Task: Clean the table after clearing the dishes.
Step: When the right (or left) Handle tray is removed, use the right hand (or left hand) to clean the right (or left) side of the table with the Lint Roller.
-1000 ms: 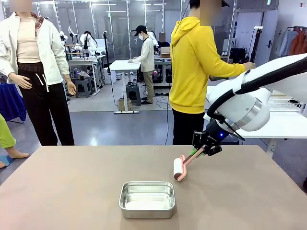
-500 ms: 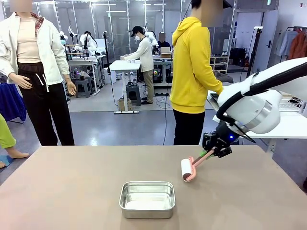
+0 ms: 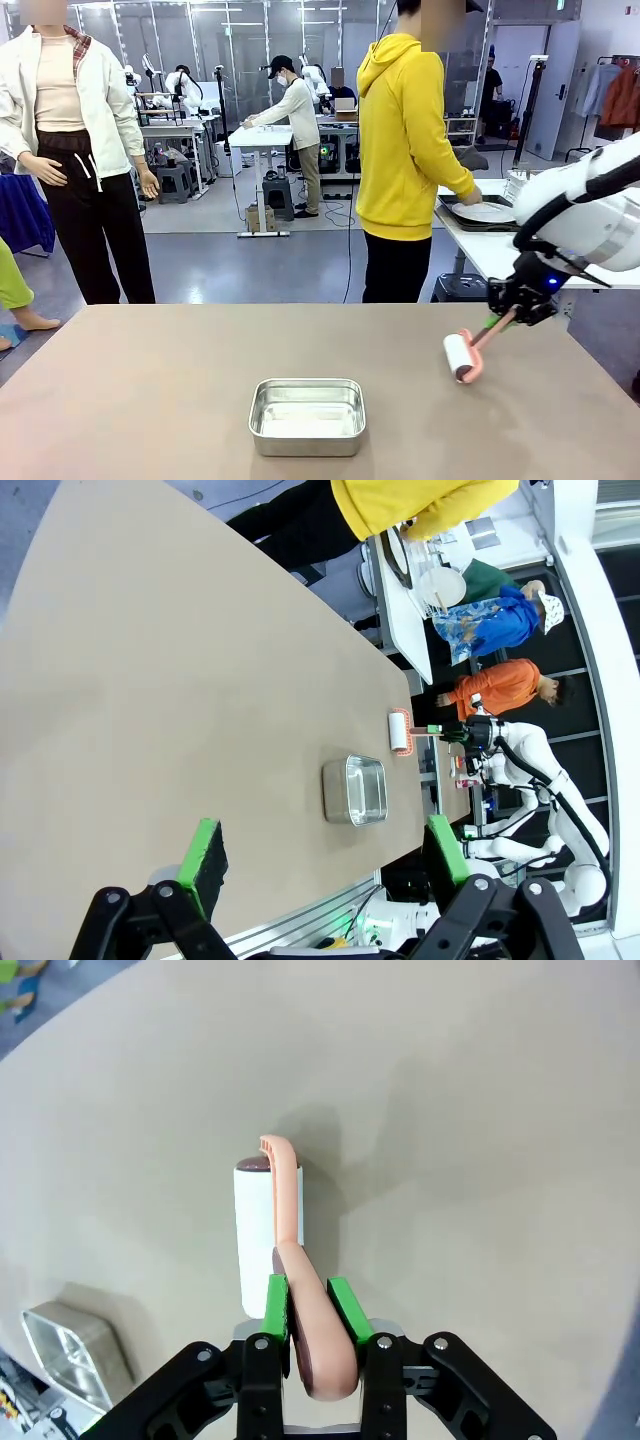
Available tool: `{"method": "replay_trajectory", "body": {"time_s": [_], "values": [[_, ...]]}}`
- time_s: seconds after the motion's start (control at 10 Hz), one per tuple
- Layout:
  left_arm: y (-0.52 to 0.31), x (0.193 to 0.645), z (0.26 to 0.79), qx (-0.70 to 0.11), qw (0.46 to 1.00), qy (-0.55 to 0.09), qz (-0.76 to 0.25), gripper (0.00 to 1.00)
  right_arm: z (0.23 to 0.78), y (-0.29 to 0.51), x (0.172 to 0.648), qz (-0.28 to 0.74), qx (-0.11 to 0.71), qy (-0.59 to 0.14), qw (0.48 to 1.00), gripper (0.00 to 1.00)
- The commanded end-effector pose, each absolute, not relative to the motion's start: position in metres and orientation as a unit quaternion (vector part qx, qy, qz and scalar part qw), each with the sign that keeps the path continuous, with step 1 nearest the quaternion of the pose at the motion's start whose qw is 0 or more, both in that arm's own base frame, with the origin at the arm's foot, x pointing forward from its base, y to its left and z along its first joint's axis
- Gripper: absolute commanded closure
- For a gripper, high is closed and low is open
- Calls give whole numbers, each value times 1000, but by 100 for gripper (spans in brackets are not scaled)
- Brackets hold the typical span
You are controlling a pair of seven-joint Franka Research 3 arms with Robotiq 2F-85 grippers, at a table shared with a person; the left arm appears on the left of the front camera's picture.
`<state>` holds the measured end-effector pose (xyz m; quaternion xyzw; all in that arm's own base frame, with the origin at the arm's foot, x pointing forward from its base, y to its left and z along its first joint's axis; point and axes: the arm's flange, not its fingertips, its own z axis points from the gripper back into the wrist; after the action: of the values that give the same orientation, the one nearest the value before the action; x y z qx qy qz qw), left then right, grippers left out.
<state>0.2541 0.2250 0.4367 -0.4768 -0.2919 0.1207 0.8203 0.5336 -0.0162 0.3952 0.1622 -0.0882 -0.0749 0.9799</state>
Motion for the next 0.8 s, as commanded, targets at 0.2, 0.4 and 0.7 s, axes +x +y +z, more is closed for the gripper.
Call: {"method": "replay_trajectory", "body": {"time_s": [0.2,0.4,0.7], "values": [[226,254,437,-479,817,-297,120,0,359,-55,520,-115,65,-43,990,78],[226,254,437,-479,817,-297,120,0,389,-37,502,-80,51,-80,992,78],[226,254,437,-479,817,-297,120,0,449,-13,459,-43,-6,-151,988,78]]}}
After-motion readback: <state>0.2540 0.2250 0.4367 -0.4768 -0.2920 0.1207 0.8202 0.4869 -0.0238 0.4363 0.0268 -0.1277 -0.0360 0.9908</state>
